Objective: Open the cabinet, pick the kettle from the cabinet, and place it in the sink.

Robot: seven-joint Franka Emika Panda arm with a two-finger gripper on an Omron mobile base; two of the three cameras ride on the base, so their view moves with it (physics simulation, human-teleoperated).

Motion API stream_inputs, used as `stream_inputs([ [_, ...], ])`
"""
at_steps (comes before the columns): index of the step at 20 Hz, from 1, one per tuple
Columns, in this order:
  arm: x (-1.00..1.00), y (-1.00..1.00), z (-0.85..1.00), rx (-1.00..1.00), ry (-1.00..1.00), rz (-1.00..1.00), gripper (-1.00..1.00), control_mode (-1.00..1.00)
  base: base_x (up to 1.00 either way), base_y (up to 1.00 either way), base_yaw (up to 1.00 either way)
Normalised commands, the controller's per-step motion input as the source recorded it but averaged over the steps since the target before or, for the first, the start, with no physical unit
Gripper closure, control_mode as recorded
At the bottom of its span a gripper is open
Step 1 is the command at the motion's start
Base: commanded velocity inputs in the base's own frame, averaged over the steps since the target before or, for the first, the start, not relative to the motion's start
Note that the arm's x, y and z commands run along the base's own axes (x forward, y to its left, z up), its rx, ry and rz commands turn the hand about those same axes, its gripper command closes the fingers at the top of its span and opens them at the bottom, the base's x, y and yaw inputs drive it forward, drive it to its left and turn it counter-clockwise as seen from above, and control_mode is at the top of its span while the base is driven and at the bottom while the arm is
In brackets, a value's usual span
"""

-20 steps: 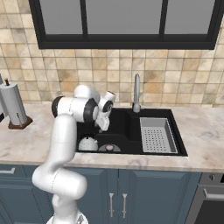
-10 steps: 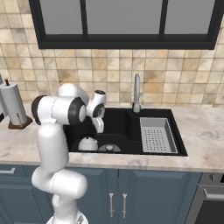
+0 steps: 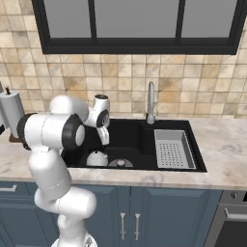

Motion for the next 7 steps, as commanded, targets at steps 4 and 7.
stream_inputs([
  [4, -0.37, 0.00, 0.51, -0.01, 0.01, 0.00, -1.00, -1.00, 0.00, 0.00, 0.00],
  [7, -0.41, 0.00, 0.48, 0.00, 0.02, 0.00, -1.00, -1.00, 0.00, 0.00, 0.00],
])
